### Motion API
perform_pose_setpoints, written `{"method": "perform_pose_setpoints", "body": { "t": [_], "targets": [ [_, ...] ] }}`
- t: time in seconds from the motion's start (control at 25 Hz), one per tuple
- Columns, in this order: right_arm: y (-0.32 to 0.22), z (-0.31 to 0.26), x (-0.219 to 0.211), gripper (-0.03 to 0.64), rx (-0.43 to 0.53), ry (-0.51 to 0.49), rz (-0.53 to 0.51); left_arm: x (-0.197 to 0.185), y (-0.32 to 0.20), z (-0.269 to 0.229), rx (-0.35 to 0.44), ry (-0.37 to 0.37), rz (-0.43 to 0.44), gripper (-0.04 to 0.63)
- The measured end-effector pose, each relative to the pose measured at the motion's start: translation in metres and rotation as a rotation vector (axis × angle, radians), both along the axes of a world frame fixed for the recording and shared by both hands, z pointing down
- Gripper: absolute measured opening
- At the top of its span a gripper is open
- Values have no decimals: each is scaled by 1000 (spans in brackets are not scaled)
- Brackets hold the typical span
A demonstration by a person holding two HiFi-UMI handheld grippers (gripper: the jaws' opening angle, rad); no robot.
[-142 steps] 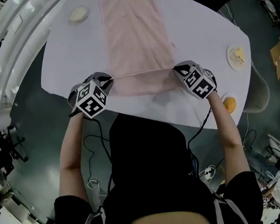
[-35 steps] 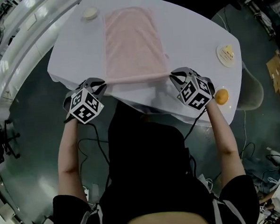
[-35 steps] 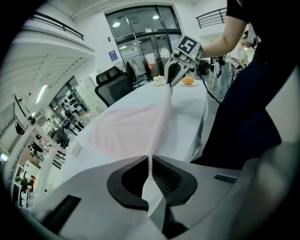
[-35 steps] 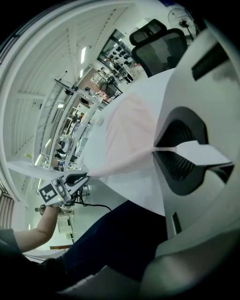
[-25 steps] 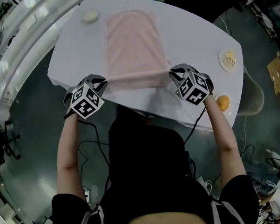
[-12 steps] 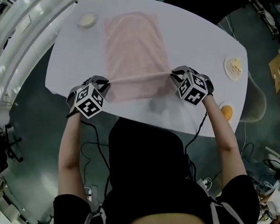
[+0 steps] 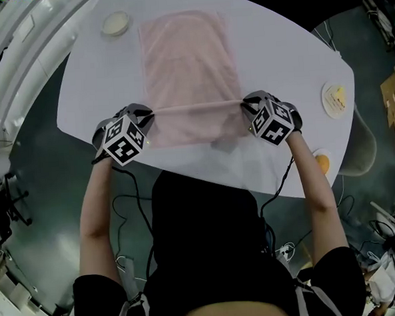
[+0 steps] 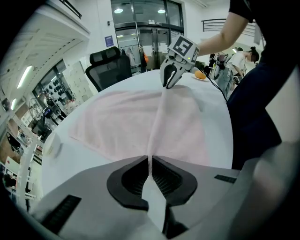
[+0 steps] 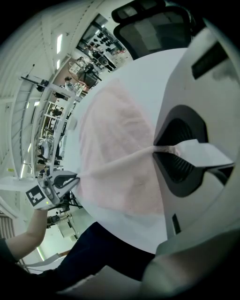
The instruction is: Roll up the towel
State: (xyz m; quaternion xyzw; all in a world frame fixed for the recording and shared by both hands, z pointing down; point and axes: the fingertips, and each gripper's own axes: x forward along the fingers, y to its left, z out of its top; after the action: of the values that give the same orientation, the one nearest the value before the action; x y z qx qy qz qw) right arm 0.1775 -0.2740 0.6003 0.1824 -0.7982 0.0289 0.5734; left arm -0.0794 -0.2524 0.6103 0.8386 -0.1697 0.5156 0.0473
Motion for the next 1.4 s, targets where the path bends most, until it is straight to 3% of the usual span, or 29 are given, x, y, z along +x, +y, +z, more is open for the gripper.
{"method": "perform_pose_setpoints", "body": {
  "t": [0.16,0.2,0.36,0.72,1.08,1.4],
  "targets": [
    [1,-2,2,61,14,-8,3,0,6,-3,1,6,-20,34],
    [-1,-5,3,100,29,-8,6,-2,5,-6,9,1,-28,46],
    [-3,-20,8,106,74,-24,31,-8,2,-22,61,-4,-83,150],
    [27,-61,32,106,182,-5,21,-25,34,-61,169,-68,-116,150],
    [85,-64,21,106,179,-11,-70,-15,97,-61,164,-44,-124,150],
    [107,-48,8,106,150,-16,-122,8,112,-40,136,-39,-97,150]
  ]
}}
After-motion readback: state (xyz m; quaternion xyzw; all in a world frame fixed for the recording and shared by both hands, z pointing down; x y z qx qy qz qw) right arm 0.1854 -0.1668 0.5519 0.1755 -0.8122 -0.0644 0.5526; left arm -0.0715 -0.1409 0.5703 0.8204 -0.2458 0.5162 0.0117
